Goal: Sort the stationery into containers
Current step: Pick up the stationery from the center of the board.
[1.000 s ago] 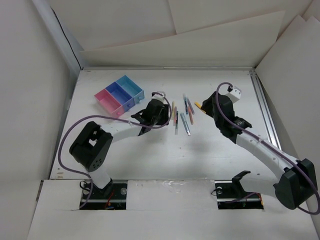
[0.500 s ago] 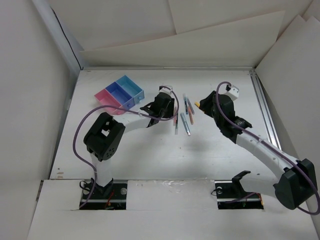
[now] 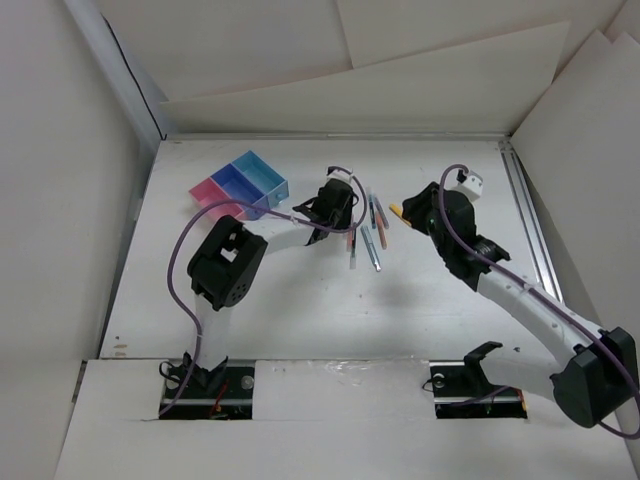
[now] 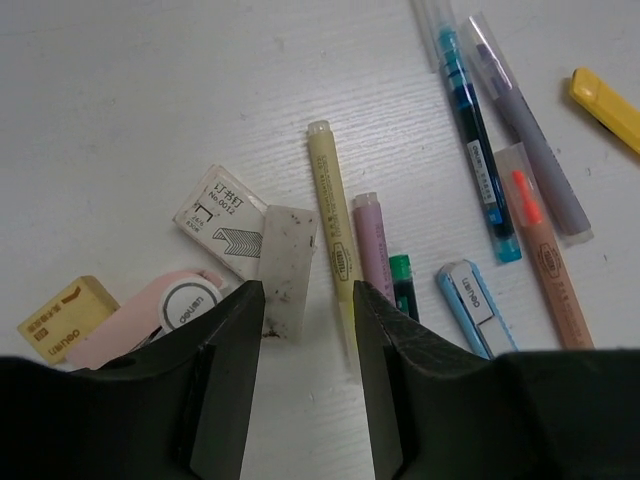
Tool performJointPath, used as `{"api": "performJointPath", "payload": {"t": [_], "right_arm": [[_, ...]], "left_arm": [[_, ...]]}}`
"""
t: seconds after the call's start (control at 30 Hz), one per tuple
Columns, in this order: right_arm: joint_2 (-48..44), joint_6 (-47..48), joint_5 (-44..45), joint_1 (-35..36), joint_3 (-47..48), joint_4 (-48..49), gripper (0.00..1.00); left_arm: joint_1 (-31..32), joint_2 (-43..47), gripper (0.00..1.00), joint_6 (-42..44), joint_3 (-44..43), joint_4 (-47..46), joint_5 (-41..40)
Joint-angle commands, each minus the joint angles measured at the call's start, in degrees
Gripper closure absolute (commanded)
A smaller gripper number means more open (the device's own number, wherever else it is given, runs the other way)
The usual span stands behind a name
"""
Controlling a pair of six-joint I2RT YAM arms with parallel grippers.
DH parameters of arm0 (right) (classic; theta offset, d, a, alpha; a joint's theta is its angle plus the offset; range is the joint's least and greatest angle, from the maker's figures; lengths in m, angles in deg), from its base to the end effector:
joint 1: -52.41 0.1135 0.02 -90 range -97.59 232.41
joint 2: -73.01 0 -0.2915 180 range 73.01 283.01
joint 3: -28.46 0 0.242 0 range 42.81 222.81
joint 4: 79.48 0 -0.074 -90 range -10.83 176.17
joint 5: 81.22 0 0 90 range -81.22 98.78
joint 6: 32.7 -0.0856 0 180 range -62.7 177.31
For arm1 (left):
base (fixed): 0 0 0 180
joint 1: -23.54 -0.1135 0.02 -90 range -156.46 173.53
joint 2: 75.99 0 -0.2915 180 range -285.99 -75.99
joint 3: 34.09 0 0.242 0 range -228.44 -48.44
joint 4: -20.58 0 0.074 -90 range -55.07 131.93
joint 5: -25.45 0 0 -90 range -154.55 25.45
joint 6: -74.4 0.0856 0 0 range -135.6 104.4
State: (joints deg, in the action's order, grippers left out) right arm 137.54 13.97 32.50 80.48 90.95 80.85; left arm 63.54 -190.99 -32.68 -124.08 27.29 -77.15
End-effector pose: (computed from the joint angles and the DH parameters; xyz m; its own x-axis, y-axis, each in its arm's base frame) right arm 0.2615 0.1005 0.3117 -0.3068 0.5484 -0.7779 0.1505 0.8350 0.5293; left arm 0.3924 -0.3048 0.1925 -0.5275 0.0684 -0.8468 0.3455 0.9279 -0.1402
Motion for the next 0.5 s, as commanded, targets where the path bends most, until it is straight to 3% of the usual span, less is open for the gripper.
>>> {"api": "performJointPath", "payload": {"t": [0.0, 0.27, 0.47], "right_arm": [[-1.78, 0.44, -1.05, -1.0, -0.15, 3.65, 0.53], [-1.78, 0.44, -2.19, -1.53, -0.68, 3.65, 0.54], [-1.25, 0.97, -3.42, -1.53, -0.16, 3.65, 0.54]], "left_arm": [[-0.37, -0.31, 0.64, 0.65, -2.94, 0.96, -2.17], [-0.37, -1.89, 0.71, 0.65, -4.17, 2.1, -4.97], [-0.37, -0.76, 0.61, 0.03, -2.94, 0.87, -5.5]]}}
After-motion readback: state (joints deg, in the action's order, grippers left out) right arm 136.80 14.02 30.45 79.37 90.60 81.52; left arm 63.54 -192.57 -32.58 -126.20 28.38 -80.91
